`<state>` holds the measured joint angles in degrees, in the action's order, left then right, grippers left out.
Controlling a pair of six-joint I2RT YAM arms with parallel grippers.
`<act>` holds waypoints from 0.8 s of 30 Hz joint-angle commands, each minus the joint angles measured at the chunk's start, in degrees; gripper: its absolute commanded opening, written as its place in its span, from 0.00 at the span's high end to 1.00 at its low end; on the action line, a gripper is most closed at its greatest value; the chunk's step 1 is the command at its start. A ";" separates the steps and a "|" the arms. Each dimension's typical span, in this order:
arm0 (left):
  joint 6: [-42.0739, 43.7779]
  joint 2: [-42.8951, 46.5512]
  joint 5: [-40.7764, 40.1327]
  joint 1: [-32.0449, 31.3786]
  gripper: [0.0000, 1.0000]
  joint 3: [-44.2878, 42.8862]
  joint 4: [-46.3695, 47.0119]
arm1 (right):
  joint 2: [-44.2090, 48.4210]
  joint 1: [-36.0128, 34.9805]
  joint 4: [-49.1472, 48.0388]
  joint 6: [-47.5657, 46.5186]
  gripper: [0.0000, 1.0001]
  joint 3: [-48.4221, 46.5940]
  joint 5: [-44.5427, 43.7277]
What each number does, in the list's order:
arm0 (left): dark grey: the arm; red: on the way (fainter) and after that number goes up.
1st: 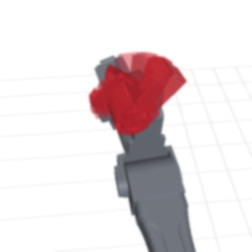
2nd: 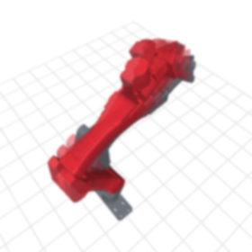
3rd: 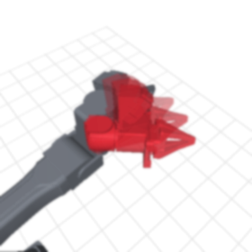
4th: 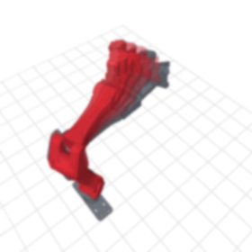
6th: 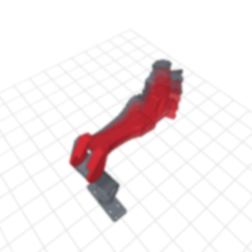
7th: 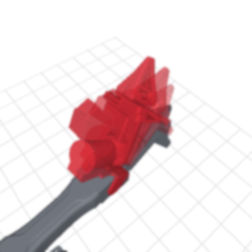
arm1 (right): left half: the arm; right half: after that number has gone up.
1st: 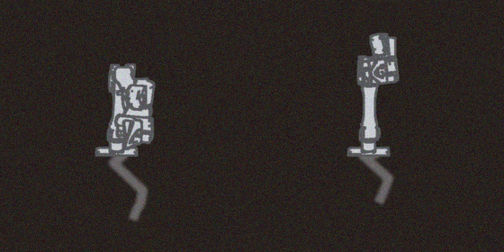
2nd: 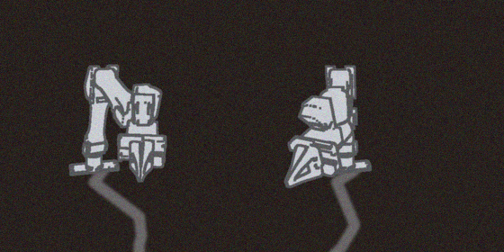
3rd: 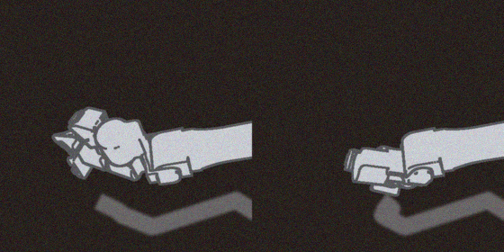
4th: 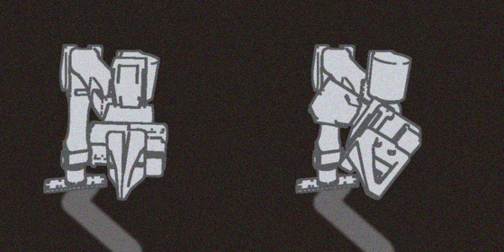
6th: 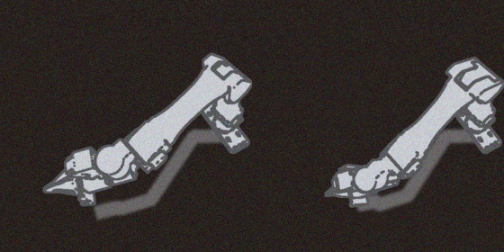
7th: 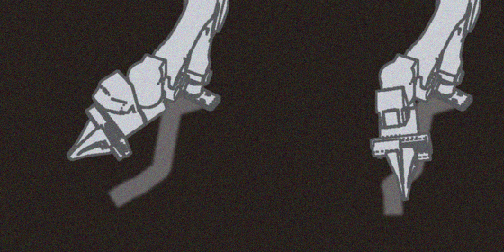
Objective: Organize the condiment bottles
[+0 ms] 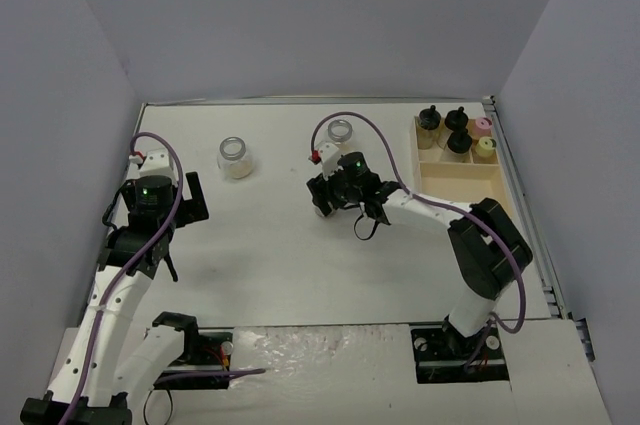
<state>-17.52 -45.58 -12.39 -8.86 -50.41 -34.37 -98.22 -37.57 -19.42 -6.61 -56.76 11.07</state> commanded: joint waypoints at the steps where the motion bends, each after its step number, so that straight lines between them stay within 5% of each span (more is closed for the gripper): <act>1: 0.60 0.01 0.35 0.25 0.03 -1.84 3.08 | 11.94 3.87 -3.20 1.23 1.00 -1.43 -6.30; 13: 0.47 0.04 1.38 0.25 0.03 -2.06 2.91 | 15.56 28.60 1.91 9.28 1.00 -6.92 -13.79; 24: 0.38 0.10 2.10 0.25 0.03 -1.97 3.04 | 6.32 32.74 -1.94 16.52 1.00 -11.14 -23.60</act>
<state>-17.54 -45.58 -10.47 -8.86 -50.41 -34.37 -90.83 -4.92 -14.36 5.96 -63.29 -6.66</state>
